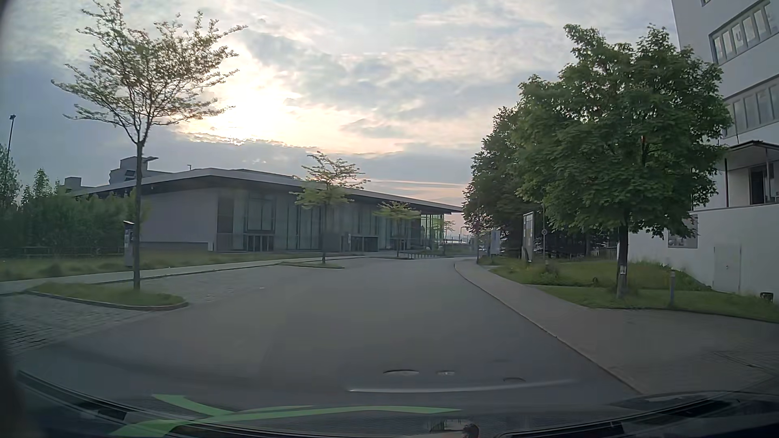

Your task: Follow the waypoints while adhering to traffic rules and regulations

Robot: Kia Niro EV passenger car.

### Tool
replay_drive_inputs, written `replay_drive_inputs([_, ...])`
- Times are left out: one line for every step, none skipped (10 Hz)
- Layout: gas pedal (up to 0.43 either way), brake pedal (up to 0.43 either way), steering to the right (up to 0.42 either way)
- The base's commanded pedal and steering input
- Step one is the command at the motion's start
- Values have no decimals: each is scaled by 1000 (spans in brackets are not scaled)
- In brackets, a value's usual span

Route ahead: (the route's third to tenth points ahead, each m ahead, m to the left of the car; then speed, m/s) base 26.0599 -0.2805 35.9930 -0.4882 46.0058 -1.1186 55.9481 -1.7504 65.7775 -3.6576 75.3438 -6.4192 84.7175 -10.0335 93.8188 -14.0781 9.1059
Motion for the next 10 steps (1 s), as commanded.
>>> replay_drive_inputs([20, 0, 5])
replay_drive_inputs([20, 0, 5])
replay_drive_inputs([20, 0, 5])
replay_drive_inputs([20, 0, 5])
replay_drive_inputs([20, 0, 5])
replay_drive_inputs([20, 0, 5])
replay_drive_inputs([28, 0, 6])
replay_drive_inputs([28, 0, 6])
replay_drive_inputs([28, 0, 5])
replay_drive_inputs([28, 0, 6])
